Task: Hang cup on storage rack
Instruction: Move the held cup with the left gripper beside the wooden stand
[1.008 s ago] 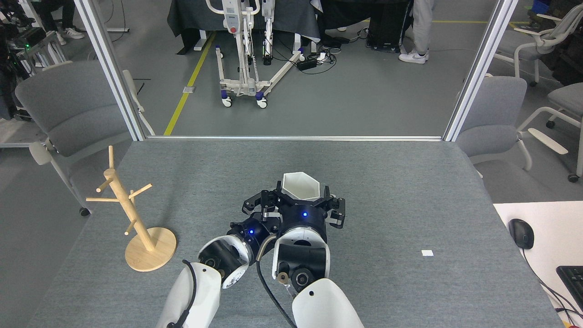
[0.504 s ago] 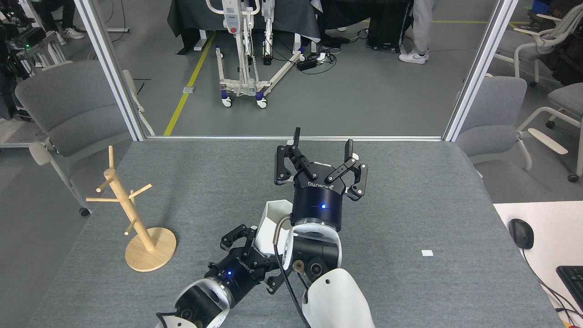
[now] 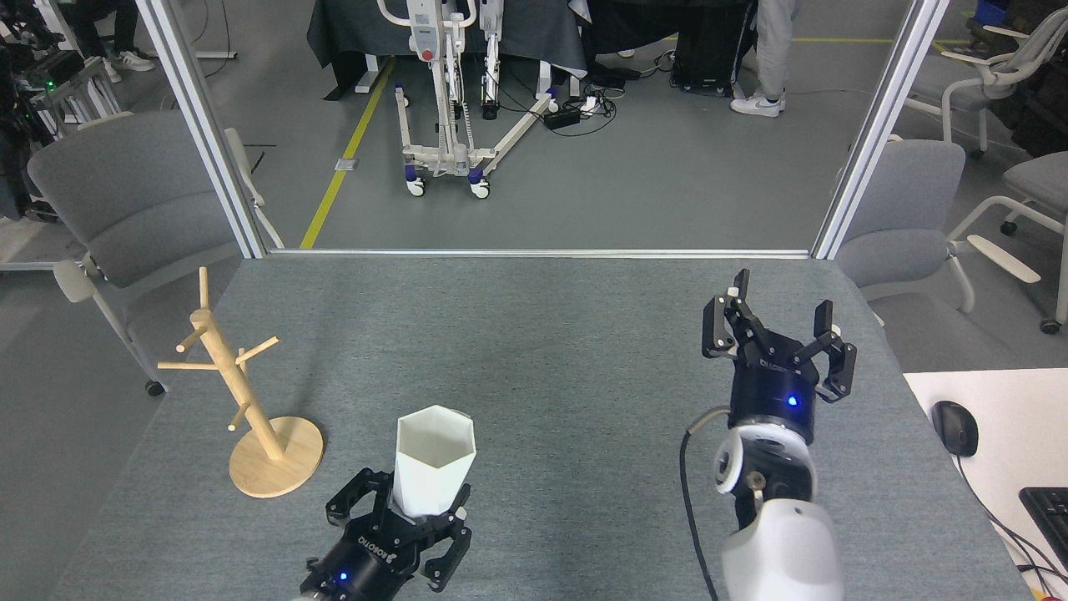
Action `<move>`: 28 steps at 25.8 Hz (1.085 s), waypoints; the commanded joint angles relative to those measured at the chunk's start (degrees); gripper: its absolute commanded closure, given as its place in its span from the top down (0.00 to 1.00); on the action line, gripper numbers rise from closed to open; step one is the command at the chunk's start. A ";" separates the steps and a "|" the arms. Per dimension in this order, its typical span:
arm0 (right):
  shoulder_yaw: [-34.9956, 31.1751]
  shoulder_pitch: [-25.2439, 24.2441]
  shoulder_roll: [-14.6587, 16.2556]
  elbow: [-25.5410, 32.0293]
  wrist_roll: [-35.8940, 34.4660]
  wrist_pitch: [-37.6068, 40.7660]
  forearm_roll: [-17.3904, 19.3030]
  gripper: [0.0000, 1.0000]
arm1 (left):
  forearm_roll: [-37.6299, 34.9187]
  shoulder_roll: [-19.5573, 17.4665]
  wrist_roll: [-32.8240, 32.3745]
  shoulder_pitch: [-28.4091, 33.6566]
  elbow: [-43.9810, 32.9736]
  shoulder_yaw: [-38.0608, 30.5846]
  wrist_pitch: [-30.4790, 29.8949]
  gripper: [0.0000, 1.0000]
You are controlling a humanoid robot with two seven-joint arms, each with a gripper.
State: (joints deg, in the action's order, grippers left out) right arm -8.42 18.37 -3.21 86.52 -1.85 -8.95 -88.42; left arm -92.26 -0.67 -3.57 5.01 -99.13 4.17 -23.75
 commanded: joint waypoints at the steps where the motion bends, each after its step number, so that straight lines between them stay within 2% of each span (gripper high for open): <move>1: -9.69 -5.80 4.09 -3.99 -0.09 18.79 -0.08 0.99 | 0.06 -1.26 3.66 3.17 -0.10 -2.86 -0.16 0.00; 3: -9.95 -8.08 5.41 -4.87 -0.18 19.85 -0.17 0.99 | -0.03 -1.35 5.07 4.57 -0.10 -5.49 0.11 0.00; 5: -9.86 -9.84 5.32 -4.78 -0.18 20.20 -0.26 0.99 | -0.03 -1.35 6.74 6.24 -0.10 -9.71 0.11 0.00; 8: -9.16 -11.16 5.14 -3.99 -0.70 20.20 -0.70 0.99 | 0.06 -1.35 10.34 8.88 -0.01 -15.95 -0.16 0.00; 11: -8.98 -12.48 5.23 -2.93 -5.01 20.29 -0.79 0.99 | 0.06 -1.44 13.86 11.34 -0.10 -22.01 -1.30 0.00; 15: -7.66 -12.83 5.67 -3.29 -6.42 20.20 -1.40 0.99 | 0.33 -1.35 15.53 11.87 -0.01 -29.22 -3.15 0.00; 19: -6.26 -15.38 4.79 -2.32 -6.33 20.20 -1.93 1.00 | 0.41 -1.09 14.47 8.62 2.27 -34.67 -0.07 0.00; 21: -6.26 -16.34 3.12 -1.00 -6.06 20.20 -4.04 1.00 | 0.24 -1.35 12.54 4.58 5.79 -35.46 3.79 0.00; 23: -6.26 -16.52 2.51 -0.03 -4.48 20.20 -4.56 1.00 | 0.15 -1.79 9.90 1.67 9.22 -35.46 7.58 0.00; 28: -6.26 -16.43 2.42 0.05 -1.41 20.29 -5.00 1.00 | 0.15 -5.83 8.32 -3.77 14.93 -35.55 11.62 0.00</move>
State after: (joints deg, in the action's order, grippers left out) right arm -14.69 1.99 -0.48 86.36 -4.51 11.37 -92.98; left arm -92.08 -4.64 5.69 4.39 -87.72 -31.21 -14.40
